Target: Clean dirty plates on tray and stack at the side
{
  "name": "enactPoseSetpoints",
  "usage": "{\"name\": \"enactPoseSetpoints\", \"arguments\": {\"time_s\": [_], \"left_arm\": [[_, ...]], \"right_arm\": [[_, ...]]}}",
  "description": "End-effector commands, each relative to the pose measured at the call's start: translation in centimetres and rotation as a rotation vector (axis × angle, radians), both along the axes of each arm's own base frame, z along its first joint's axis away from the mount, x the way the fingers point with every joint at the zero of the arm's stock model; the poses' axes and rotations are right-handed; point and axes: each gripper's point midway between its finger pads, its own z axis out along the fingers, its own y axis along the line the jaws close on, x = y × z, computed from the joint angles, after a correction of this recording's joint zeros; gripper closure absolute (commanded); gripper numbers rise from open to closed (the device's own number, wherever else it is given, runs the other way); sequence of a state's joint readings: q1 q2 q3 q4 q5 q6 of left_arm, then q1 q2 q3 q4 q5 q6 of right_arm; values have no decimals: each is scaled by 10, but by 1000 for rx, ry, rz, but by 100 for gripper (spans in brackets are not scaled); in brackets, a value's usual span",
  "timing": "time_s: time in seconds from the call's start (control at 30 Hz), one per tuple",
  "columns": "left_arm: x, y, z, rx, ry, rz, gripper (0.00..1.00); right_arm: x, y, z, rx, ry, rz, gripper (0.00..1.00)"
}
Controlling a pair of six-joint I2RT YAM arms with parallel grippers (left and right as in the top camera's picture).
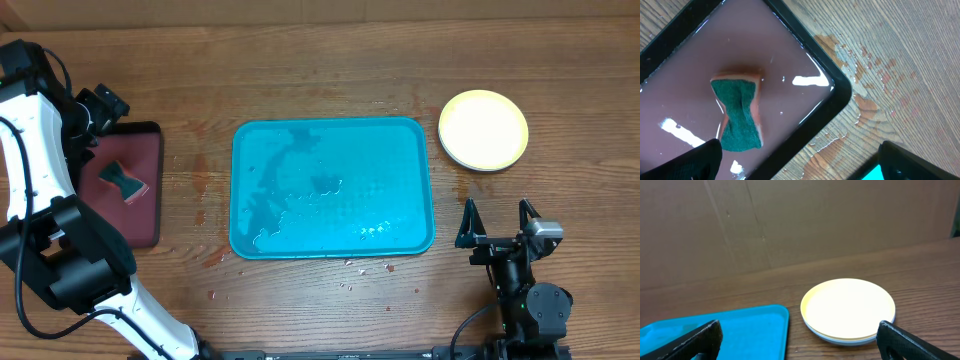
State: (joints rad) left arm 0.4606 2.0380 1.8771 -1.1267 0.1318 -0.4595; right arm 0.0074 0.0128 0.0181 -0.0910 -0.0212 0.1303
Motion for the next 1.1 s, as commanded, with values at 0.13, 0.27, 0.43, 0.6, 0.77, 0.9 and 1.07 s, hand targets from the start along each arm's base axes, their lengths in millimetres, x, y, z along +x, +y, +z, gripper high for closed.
{"name": "enactPoseSetpoints", "arguments": {"time_s": [0.13,0.27,0.43,0.6,0.77,0.9,1.07], "left_arm": [[1,2,6,5,-17,-7,0],[1,2,6,5,-17,-7,0],[1,2,6,5,-17,-7,0],[1,2,6,5,-17,-7,0],[1,2,6,5,-17,-7,0],[-16,-5,3,-6,51,-34,0],[-38,-29,31,46,11,-155,0]], "right_arm": [[0,-1,-1,0,-6,-6,0],[0,-1,-1,0,-6,-6,0],[0,-1,-1,0,-6,-6,0],[0,-1,-1,0,-6,-6,0],[0,-1,-1,0,-6,-6,0],[0,-1,-1,0,-6,-6,0],[0,-1,-1,0,-6,-6,0]]}}
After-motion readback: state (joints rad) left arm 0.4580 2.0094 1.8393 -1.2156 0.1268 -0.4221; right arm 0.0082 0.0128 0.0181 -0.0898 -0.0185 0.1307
